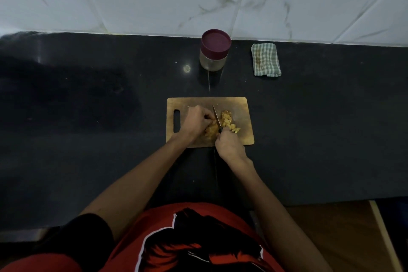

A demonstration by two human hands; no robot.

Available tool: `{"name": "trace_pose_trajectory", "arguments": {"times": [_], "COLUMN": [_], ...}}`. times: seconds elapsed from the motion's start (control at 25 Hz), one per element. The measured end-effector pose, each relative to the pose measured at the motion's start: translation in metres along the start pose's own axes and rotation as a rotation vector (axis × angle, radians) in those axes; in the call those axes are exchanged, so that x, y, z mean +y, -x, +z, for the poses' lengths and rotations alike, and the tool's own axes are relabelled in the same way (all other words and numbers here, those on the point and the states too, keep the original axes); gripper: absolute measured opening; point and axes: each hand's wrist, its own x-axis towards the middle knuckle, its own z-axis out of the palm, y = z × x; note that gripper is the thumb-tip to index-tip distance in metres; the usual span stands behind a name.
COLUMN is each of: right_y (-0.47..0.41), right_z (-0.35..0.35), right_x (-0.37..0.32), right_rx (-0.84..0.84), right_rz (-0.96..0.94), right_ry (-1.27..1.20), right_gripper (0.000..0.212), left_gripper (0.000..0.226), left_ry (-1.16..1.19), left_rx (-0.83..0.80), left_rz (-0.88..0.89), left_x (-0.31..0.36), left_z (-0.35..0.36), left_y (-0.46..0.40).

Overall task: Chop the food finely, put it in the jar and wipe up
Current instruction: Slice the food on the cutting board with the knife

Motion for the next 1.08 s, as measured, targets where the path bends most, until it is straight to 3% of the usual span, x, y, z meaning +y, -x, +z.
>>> {"name": "trace_pose_trajectory", "arguments": {"times": [0.44,0.72,1.08], "right_y": [0.035,0.023,0.023], "right_z": [0.012,0.007,0.005], "right_x": [0.026,0.011,0.021], "right_rx": [-0.023,-0.013,0.032], "right_rz": [0.005,0.029,0.058], "right_ry": [-0.005,-0.033,-0.210], "right_gripper": [0.023,0.025,0.029], "left_gripper": [0.015,0.014,0.017], "left_ry": [0.064,0.026,0.015], "left_rx": [0.001,-0.002,-0.008], "left_rz": [-0.029,0.069,0.048], "left_x": [-0.002,-0.006,-0.008], "left_z": [0.002,0.001,0.002], "left_y": [0.003,0.009,0.008]}}
